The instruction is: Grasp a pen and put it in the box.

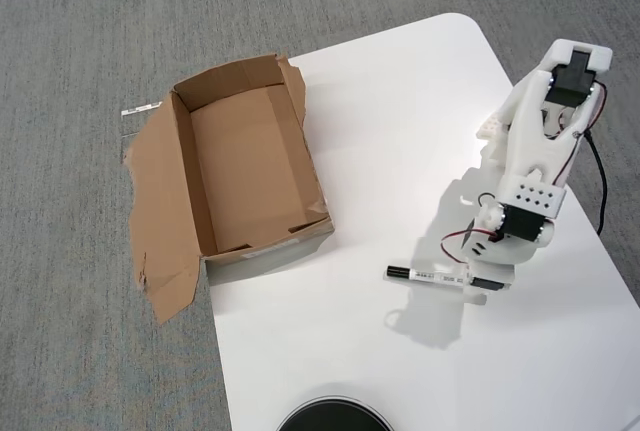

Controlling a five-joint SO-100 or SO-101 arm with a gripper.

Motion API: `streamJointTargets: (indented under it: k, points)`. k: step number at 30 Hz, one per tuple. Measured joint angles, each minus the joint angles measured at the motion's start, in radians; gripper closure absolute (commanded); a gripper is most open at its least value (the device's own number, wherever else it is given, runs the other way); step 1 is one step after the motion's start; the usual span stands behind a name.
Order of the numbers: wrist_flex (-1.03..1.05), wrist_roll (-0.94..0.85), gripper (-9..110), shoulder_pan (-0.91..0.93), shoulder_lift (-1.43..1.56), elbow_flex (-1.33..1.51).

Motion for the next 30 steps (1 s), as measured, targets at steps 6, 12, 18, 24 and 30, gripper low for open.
streamJointTargets:
  k: [6, 12, 18, 24, 30]
  points:
    - [0.026, 0.000, 101, 0.078, 0.137, 0.000]
    - [0.032, 0.003, 101, 0.183, 0.276, 0.000]
    - [0.032, -0.006, 101, 0.247, 0.322, 0.000]
    - [0.032, -0.057, 101, 0.244, 0.331, 0.000]
    - [0.032, -0.095, 101, 0.242, 0.379, 0.000]
